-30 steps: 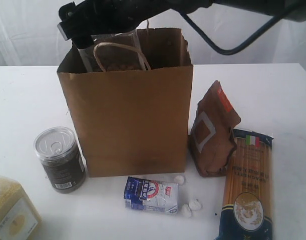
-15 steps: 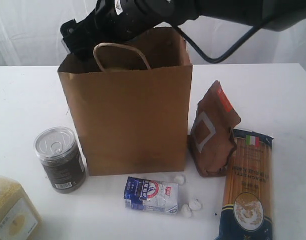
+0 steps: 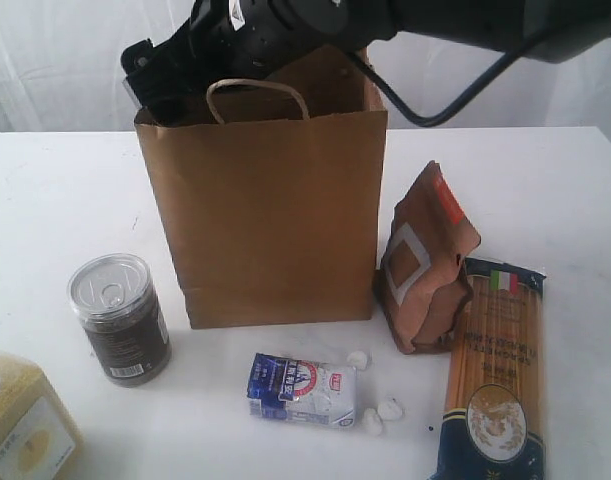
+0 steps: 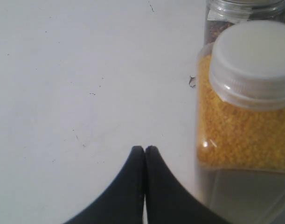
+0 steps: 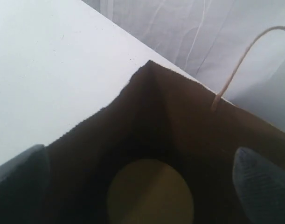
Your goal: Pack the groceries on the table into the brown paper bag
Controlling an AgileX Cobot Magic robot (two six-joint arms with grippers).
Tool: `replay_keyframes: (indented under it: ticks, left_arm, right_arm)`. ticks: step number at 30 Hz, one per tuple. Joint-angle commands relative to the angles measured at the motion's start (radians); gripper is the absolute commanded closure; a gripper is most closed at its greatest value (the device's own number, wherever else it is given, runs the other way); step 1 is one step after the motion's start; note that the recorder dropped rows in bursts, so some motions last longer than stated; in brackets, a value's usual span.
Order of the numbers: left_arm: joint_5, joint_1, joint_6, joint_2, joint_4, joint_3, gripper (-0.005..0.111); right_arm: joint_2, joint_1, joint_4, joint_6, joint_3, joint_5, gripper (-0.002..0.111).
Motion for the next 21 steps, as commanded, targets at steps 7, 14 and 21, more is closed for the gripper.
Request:
replay_keyframes:
  ticks: [7,14,21]
  left_arm:
    - [0.007,0.002,-0.001,-0.003,-0.007,0.007,0.107]
    - [0.007,0.002,-0.001,-0.003,-0.007,0.007,0.107]
    - [0.007,0.002,-0.001,-0.003,-0.007,0.007,0.107]
  right_arm:
    - [-0.072,-0.004,0.034,0.004,-0.008,0.075,0.003]
    - [-0.175,-0.004,0.034,-0.006,-0.008,0.13,0.003]
    - [-0.308,-0.004,-0.087,0.002,-0.008,0.264,0.003]
